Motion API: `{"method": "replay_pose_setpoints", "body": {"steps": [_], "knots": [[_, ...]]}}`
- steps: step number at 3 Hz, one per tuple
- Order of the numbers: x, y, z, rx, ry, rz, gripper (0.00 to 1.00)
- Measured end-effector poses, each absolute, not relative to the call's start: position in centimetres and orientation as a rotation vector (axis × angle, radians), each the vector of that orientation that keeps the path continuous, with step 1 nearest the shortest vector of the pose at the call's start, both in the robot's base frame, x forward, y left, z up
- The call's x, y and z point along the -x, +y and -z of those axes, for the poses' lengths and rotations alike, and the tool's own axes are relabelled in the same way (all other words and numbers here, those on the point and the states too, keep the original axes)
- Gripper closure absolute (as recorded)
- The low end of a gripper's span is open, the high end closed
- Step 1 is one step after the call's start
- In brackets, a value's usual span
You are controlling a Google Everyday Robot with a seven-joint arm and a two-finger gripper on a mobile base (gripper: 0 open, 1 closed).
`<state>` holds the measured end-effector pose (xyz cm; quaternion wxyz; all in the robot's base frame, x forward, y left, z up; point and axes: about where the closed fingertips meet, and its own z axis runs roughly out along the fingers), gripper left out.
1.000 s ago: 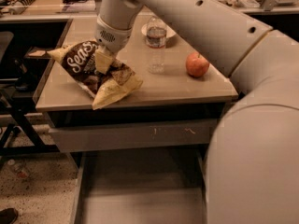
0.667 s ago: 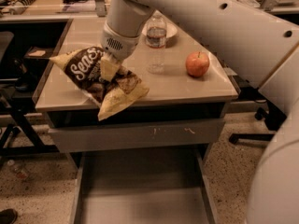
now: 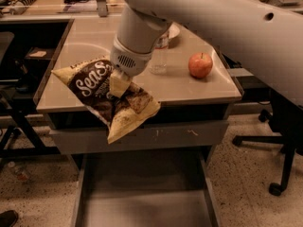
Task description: Place brown chip bag into middle drawer
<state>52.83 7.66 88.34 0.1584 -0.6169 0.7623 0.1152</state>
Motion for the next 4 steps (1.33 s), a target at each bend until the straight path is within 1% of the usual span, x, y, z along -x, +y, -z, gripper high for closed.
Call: {"method": "replay_pose_setpoints", "body": {"steps": [1,3,4], "knots": [[-50.3,7.2,-88.0,1.766,2.227,-0.322,1.0],[-38.8,5.2,-87.6,1.757,2.449,-0.346,1.0],[-38.8,5.2,-87.6,1.756,2.449,-0.347,1.0]]}}
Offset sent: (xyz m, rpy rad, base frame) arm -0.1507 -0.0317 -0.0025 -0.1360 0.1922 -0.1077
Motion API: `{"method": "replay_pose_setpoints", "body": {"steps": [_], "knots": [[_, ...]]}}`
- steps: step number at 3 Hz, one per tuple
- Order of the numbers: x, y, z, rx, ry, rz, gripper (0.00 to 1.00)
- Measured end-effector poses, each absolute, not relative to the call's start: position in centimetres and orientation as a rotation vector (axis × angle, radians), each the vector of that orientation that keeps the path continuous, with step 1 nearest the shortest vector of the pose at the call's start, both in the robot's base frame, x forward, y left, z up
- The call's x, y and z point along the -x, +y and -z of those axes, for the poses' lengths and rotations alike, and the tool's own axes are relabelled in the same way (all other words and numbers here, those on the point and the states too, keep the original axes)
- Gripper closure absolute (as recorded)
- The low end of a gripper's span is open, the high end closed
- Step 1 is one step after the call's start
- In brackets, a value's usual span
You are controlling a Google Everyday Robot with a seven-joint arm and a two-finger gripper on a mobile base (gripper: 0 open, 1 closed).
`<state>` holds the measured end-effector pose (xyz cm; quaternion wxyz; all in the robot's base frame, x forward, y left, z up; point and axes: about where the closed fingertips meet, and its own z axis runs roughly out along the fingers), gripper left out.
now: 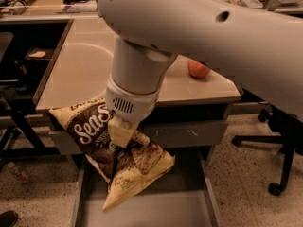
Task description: Place brown chip bag into middle drawer
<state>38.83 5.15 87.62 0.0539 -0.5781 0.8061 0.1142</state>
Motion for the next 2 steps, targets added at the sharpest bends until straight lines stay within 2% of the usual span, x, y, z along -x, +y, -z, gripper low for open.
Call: {"method": "replay_pose_setpoints", "body": {"steps": [2], "knots": [[-39.1,4.2,-74.7,1.701,2.529,-0.575,1.0]]}}
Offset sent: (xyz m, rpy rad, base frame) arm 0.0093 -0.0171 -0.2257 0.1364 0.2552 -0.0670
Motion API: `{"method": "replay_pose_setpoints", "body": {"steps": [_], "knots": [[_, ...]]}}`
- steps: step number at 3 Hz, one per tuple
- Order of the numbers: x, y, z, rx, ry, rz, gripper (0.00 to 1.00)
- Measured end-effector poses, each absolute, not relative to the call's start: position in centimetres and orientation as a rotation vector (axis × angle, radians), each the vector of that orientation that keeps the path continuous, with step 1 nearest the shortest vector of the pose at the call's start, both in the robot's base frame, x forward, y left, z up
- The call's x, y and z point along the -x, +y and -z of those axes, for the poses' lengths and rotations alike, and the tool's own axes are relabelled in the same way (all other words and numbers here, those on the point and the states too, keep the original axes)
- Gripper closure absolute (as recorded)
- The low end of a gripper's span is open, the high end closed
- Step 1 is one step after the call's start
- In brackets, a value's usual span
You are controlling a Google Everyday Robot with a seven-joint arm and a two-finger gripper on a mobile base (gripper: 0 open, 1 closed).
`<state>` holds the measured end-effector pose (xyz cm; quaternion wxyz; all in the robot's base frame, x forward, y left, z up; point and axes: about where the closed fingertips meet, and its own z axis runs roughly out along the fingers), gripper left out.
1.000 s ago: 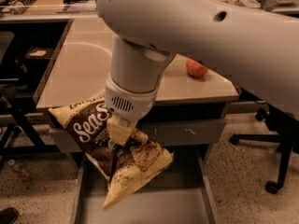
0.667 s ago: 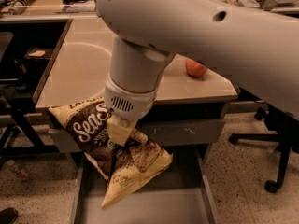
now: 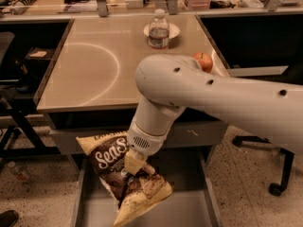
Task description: Place brown chip bag into middle drawer
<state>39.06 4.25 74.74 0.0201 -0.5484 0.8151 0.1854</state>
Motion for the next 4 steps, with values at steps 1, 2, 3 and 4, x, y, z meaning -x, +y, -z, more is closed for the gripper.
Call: {"method": "replay_pose_setpoints", "body": {"steps": [1,2,3,4], "knots": [[-39.6,3.8,-68.3,1.686,2.541,-0.689,1.0],[-39.6,3.8,-68.3,1.686,2.541,-0.689,1.0],[-40.1,4.1,-65.3,1.653,2.55,-0.749,1.0],[-41.5,3.2,-60.1,1.556,2.61,-0.763,1.0]]}}
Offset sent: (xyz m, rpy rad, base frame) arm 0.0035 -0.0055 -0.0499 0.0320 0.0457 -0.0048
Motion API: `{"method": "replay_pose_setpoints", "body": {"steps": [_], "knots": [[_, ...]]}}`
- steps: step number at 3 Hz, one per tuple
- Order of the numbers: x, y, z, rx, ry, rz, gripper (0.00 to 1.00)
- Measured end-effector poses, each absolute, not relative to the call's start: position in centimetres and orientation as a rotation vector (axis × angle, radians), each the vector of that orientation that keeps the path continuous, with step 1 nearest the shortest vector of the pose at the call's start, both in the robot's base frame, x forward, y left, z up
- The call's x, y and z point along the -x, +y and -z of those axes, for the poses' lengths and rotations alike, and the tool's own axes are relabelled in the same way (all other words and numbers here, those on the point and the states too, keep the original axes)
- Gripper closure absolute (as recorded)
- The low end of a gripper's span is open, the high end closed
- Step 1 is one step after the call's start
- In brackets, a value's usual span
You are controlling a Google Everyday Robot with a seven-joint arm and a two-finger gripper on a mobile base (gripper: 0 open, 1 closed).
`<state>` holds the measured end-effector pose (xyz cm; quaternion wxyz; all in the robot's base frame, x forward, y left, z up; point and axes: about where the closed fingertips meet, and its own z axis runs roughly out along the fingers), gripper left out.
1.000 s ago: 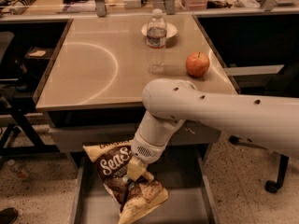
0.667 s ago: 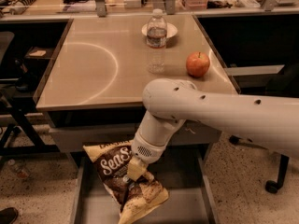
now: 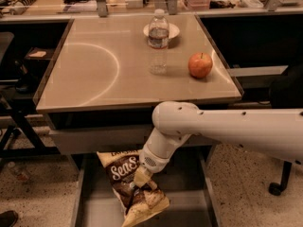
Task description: Place brown chip bag into middle drawer
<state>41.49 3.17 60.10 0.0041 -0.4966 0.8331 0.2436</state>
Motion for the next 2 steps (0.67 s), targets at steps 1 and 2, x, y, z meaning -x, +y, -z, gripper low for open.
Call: {"method": "replay_pose_setpoints", "body": {"steps": [1,2], "knots": [[-42.9,1.9,-56.1,1.45,2.658,-0.751,1.0],[-43.8,0.5,-53.3,1.37,2.697,-0.743,1.0]]}}
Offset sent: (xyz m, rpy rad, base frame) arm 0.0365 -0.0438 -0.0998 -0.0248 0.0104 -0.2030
